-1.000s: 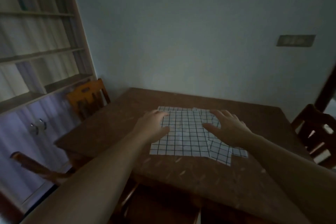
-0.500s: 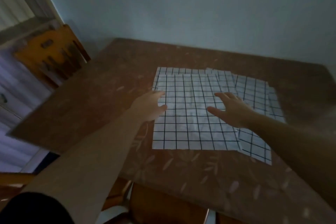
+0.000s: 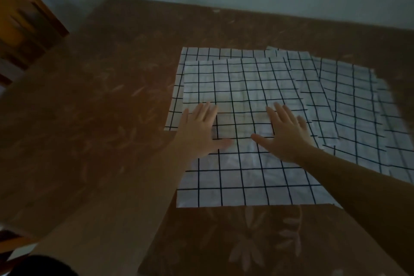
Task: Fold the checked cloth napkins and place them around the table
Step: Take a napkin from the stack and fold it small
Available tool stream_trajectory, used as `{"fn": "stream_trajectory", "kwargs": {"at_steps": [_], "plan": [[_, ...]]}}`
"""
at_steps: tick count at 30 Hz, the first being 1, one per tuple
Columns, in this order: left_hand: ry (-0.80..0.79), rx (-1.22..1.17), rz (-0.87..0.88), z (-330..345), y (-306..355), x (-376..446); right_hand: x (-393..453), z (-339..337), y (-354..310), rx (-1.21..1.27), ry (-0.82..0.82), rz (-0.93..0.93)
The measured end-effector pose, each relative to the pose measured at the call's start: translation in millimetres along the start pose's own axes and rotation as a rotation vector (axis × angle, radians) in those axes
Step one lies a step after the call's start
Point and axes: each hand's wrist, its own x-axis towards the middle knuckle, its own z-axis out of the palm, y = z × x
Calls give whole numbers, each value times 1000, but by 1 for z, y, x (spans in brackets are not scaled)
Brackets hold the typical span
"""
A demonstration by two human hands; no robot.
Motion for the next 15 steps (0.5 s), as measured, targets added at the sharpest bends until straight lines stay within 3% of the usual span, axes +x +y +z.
{"fn": "stream_trajectory", "kwargs": {"at_steps": [8, 15], "plan": [[59, -39, 43, 14, -4, -10, -17, 15, 5, 44, 24, 0], [385, -196, 70, 22, 7, -39, -41, 21, 1, 160, 250, -124]]}}
